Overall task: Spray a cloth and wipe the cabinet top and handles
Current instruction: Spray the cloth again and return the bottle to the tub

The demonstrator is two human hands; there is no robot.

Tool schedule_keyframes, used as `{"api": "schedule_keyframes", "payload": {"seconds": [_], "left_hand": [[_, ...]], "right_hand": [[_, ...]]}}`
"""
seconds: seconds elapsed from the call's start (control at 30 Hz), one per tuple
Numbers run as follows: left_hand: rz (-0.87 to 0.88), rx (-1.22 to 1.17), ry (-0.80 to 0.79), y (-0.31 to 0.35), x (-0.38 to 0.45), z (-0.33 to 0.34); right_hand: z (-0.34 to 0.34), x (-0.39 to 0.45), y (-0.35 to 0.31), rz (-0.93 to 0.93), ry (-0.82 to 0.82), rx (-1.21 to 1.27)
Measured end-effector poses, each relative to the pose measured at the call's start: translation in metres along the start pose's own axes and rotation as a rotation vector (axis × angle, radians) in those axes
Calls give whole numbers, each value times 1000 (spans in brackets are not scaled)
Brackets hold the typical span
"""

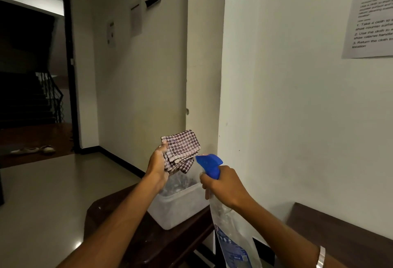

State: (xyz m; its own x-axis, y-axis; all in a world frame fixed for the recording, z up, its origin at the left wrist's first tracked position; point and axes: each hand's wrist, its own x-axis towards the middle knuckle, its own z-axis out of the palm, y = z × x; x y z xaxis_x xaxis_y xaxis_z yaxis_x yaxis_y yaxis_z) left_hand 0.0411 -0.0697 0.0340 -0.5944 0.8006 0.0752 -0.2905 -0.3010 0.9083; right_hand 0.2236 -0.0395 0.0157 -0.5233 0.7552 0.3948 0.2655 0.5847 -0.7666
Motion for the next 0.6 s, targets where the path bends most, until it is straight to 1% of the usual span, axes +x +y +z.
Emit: {"api": "schedule_keyframes", "payload": {"seconds": [0.2, 0.43, 0.6], "left_hand": [[6, -5, -9, -1, 3, 0], [-2, -25, -35, -7, 4, 5], [3, -15, -26, -7, 2, 3]], "right_hand": [[2, -6, 1, -26, 1, -13], [10, -8, -18, -117, -81, -16], [3, -5, -11, -100, -27, -32]]}}
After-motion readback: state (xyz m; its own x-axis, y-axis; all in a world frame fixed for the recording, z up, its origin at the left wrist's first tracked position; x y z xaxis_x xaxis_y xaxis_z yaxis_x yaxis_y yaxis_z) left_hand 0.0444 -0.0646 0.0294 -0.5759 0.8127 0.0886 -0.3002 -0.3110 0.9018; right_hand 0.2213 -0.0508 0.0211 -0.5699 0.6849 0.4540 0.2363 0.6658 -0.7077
